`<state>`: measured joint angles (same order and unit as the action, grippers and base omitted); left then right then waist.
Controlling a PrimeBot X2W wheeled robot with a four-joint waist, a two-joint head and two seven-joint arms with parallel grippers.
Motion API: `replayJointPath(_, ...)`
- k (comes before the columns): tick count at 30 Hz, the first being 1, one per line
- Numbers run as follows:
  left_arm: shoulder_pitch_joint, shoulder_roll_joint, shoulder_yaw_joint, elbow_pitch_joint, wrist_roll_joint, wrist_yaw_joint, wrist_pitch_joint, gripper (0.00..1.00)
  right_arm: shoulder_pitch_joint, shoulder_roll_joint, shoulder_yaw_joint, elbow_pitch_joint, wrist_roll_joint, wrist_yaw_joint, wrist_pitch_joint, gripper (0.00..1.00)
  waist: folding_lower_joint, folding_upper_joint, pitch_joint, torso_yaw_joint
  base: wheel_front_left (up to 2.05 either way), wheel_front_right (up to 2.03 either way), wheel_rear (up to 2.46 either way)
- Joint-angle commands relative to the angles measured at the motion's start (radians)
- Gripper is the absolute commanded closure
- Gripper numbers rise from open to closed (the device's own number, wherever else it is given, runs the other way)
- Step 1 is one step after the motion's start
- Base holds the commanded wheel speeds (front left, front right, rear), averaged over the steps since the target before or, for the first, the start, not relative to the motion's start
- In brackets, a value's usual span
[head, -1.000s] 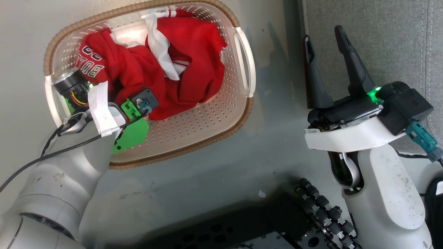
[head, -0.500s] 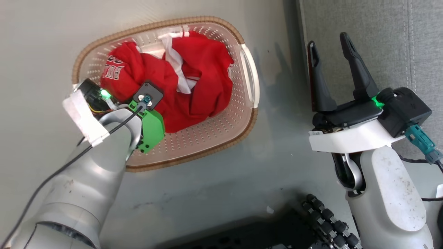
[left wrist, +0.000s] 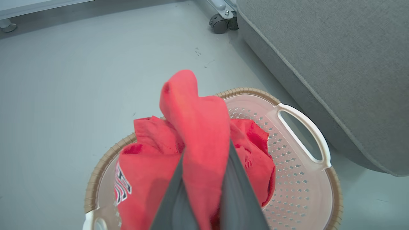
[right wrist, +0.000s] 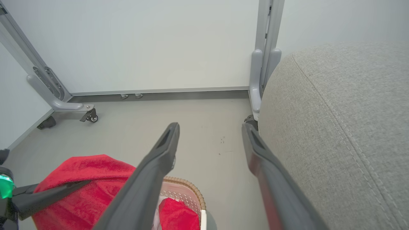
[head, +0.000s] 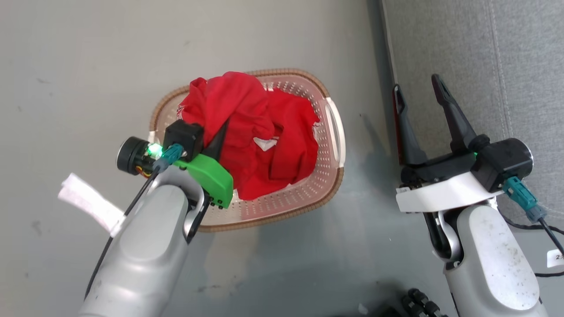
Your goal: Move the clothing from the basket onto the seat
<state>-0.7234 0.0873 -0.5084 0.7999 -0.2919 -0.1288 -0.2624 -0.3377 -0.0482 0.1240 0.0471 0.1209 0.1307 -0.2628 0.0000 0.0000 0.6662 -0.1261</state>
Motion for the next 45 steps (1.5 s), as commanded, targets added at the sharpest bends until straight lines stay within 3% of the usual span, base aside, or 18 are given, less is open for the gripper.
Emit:
replayJointPath(1,0.039,0.012,0.014,-0.036,-0.007,-0.002,-0.003,1.00,0.019,-0.004,-0.003,0.007,-0.004,0.000,-0.003,0.00,0.0000,0.0000,-0.100,0.048,0.00,0.00,0.00)
replayJointPath(15,0.285,0.023,0.171,-0.448,-0.009,-0.003,-0.004,1.00,0.124,-0.004,-0.017,0.046,-0.027,0.000,0.014,0.00,0.0000,0.0000,-0.307,0.105,0.00,0.00,0.00)
replayJointPath(23,0.359,0.014,0.203,-0.646,0.008,-0.003,-0.003,1.00,0.178,-0.004,-0.020,0.023,-0.030,0.000,0.049,0.00,0.0000,0.0000,-0.398,0.133,0.00,0.00,0.00)
replayJointPath(35,0.482,0.019,0.197,-0.808,0.009,-0.003,-0.002,1.00,0.271,-0.004,-0.006,-0.011,-0.016,0.000,0.095,0.00,0.0000,0.0000,-0.528,0.135,0.00,0.00,0.00)
replayJointPath(45,0.561,0.019,0.167,-0.831,0.019,0.001,-0.002,1.00,0.339,-0.004,-0.005,-0.036,0.000,0.000,0.120,0.00,0.0000,0.0000,-0.595,0.126,0.00,0.00,0.00)
